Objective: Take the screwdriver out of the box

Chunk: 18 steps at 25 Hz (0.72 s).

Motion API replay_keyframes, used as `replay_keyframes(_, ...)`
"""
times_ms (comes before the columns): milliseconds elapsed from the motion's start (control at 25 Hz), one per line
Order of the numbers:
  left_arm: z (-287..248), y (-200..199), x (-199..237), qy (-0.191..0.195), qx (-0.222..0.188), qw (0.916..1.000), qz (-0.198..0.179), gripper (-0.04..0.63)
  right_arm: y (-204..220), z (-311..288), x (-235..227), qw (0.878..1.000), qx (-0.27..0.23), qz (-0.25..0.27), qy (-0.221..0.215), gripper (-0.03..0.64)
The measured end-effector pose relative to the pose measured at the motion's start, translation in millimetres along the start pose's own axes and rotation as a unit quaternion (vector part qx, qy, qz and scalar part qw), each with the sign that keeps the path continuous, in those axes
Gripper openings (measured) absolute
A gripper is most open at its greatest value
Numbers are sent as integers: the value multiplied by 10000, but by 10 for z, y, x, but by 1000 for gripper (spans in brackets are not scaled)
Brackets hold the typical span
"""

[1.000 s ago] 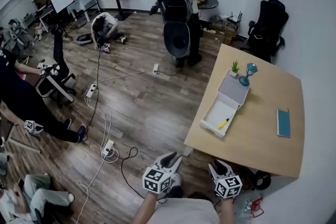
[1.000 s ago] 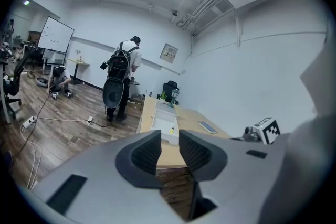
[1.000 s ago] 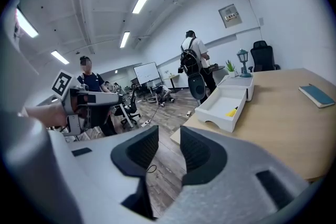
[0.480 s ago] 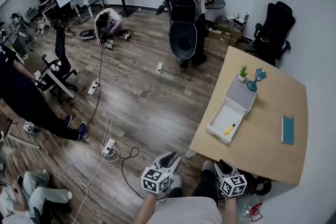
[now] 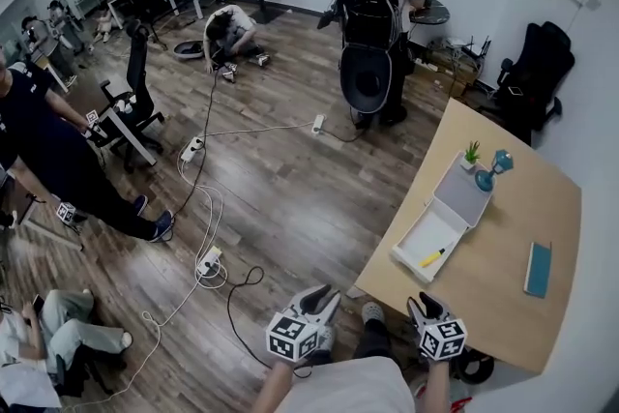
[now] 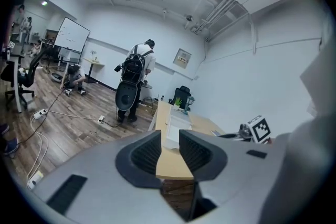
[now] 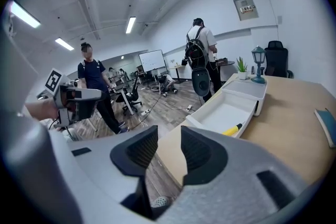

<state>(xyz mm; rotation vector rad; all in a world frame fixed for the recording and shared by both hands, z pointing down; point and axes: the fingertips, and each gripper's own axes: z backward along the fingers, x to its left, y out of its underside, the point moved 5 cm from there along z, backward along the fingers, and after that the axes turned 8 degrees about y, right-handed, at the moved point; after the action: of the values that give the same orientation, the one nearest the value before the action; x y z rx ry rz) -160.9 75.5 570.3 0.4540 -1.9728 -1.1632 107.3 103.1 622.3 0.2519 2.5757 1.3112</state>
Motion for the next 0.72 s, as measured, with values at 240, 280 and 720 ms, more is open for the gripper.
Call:
replay_keyframes(240,-169,-115,61,-343,-268,9990,102,98,-305,-129,-254,9962,244,738,-388,144)
replay_keyframes(280,-209,-138,59,-368,-291,9988,112,98,-344,-148,-311,9947,342,855,-459,144)
replay_keyframes(720,-396,-383,288,-754,-610,9953,74,97,-735,-392,-717,9651,1166,2242,-687,146)
